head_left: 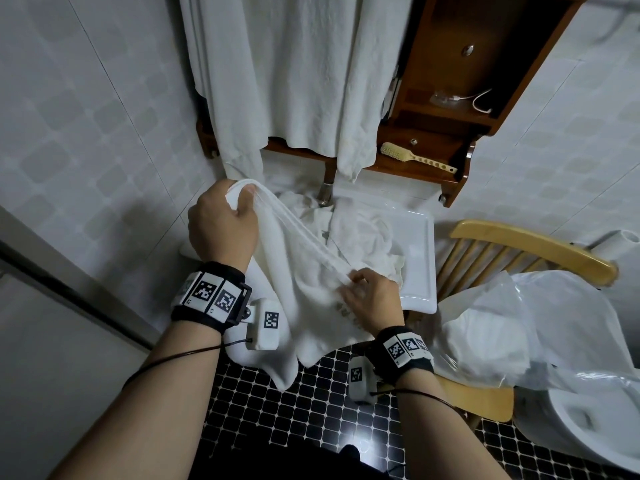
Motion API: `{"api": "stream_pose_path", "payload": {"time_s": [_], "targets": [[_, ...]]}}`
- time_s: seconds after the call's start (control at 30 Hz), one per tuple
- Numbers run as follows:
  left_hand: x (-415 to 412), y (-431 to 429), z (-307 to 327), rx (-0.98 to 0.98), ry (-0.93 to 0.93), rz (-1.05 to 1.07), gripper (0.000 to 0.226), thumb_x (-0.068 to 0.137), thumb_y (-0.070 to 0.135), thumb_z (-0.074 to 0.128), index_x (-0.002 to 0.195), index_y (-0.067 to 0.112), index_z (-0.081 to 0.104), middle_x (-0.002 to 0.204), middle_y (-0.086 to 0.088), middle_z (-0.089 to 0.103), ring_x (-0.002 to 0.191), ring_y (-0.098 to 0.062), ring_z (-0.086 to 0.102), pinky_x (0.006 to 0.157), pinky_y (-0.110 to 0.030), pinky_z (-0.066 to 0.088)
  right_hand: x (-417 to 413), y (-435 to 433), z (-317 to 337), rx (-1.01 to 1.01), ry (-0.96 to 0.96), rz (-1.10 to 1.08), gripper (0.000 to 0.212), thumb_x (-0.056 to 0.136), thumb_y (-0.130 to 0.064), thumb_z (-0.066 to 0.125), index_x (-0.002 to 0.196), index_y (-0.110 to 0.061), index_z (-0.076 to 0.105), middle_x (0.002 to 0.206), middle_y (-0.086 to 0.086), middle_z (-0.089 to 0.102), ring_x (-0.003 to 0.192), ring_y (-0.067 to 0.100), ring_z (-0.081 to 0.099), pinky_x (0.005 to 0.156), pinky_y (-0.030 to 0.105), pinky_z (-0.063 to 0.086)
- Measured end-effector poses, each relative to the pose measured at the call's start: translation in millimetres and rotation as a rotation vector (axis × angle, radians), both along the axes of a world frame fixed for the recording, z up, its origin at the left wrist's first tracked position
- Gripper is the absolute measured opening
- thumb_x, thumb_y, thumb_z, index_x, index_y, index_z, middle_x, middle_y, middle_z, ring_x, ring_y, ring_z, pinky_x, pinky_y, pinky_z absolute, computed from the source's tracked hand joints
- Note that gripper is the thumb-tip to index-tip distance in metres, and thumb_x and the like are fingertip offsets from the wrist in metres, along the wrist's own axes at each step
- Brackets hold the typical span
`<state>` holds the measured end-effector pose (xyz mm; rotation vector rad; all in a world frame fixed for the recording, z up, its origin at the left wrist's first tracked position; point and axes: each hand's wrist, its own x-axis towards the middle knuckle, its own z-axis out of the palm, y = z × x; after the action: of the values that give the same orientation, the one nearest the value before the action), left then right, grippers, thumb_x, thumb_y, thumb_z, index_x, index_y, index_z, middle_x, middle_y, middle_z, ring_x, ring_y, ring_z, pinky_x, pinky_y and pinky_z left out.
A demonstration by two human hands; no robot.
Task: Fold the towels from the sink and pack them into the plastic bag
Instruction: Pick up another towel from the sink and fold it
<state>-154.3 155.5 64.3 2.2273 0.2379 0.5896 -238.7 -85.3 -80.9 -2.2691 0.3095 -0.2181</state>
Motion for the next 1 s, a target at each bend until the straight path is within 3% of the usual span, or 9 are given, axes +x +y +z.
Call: {"api": "stream_pose_path", "payload": {"time_s": [0.13, 0.33, 0.5, 0.57, 0.63, 0.77, 0.83, 0.9, 1.0], "targets": [[1, 2, 1, -0.001, -0.007, 0.002, 0.026, 0.101, 0.039, 0.064, 0.117, 0.021, 0.074, 0.115, -0.007, 0.076, 0.11, -0.041, 0.061, 0.088, -0.048, 0.053, -6, -7, -5, -0.137, 0.106, 0.089, 0.013, 0.093, -0.032, 0.077, 0.086, -0.024, 0.07, 0.075, -0.003, 0.071, 0.073, 0.023, 0.066, 0.068, 0.031, 0.048], [-3, -3, -1, 0.055, 0.012, -0.028, 0.028, 0.102, 0.041, 0.063, 0.12, 0.021, 0.074, 0.115, -0.011, 0.075, 0.111, -0.042, 0.06, 0.082, -0.044, 0.047, -11, -8, -3, -0.222, 0.254, 0.275, 0.01, 0.104, -0.009, 0.055, 0.106, -0.01, 0.046, 0.081, 0.012, 0.064, 0.078, 0.042, 0.063, 0.064, 0.04, 0.04], [0, 1, -5, 0.103, 0.009, -0.033, 0.028, 0.102, 0.043, 0.063, 0.118, 0.023, 0.074, 0.111, -0.011, 0.076, 0.106, -0.043, 0.063, 0.081, -0.047, 0.051, -12, -8, 8, -0.293, 0.286, 0.358, 0.04, 0.091, 0.014, 0.041, 0.119, -0.012, 0.032, 0.069, 0.004, 0.056, 0.062, 0.031, 0.06, 0.059, 0.039, 0.043], [2, 7, -6, 0.112, -0.01, -0.018, 0.027, 0.102, 0.044, 0.063, 0.117, 0.025, 0.074, 0.111, -0.009, 0.076, 0.106, -0.042, 0.064, 0.081, -0.047, 0.054, -4, -13, 20, -0.263, 0.258, 0.32, 0.041, 0.095, 0.008, 0.047, 0.129, -0.012, 0.039, 0.077, 0.003, 0.059, 0.07, 0.028, 0.062, 0.064, 0.036, 0.047], [6, 15, -5, 0.124, -0.028, 0.016, 0.027, 0.102, 0.045, 0.064, 0.117, 0.026, 0.075, 0.112, -0.008, 0.077, 0.105, -0.04, 0.065, 0.079, -0.045, 0.053, 7, -18, 32, -0.315, 0.109, 0.138, 0.027, 0.097, 0.001, 0.048, 0.122, -0.007, 0.052, 0.092, 0.01, 0.06, 0.088, 0.037, 0.063, 0.077, 0.043, 0.05], [21, 36, -7, 0.186, -0.107, -0.056, 0.021, 0.093, 0.041, 0.077, 0.105, 0.024, 0.08, 0.101, -0.003, 0.08, 0.091, -0.03, 0.072, 0.072, -0.034, 0.048, 14, -18, 65, -0.299, -0.272, -0.281, 0.019, 0.093, -0.004, 0.05, 0.109, -0.009, 0.058, 0.096, 0.013, 0.062, 0.089, 0.037, 0.057, 0.079, 0.05, 0.048], [27, 39, -6, 0.224, -0.103, -0.06, 0.017, 0.092, 0.039, 0.078, 0.102, 0.025, 0.08, 0.099, -0.001, 0.08, 0.087, -0.028, 0.071, 0.07, -0.031, 0.043, 14, -18, 87, -0.137, -0.172, -0.126, 0.025, 0.095, -0.021, 0.051, 0.115, -0.009, 0.059, 0.091, 0.008, 0.066, 0.088, 0.033, 0.061, 0.081, 0.046, 0.05], [30, 38, -7, 0.248, -0.085, -0.051, 0.015, 0.093, 0.039, 0.076, 0.102, 0.027, 0.08, 0.099, 0.001, 0.079, 0.088, -0.028, 0.07, 0.07, -0.03, 0.041, 18, -22, 100, -0.041, 0.134, 0.117, 0.038, 0.1, -0.034, 0.057, 0.122, -0.004, 0.063, 0.094, 0.011, 0.071, 0.093, 0.032, 0.065, 0.086, 0.043, 0.052], [27, 33, -3, 0.252, -0.075, -0.041, 0.012, 0.095, 0.036, 0.073, 0.103, 0.031, 0.08, 0.101, 0.002, 0.078, 0.092, -0.029, 0.069, 0.069, -0.031, 0.043, 21, -28, 95, -0.268, 0.109, 0.129, 0.033, 0.1, -0.036, 0.059, 0.116, -0.01, 0.069, 0.109, 0.017, 0.074, 0.103, 0.04, 0.068, 0.087, 0.047, 0.055]]}}
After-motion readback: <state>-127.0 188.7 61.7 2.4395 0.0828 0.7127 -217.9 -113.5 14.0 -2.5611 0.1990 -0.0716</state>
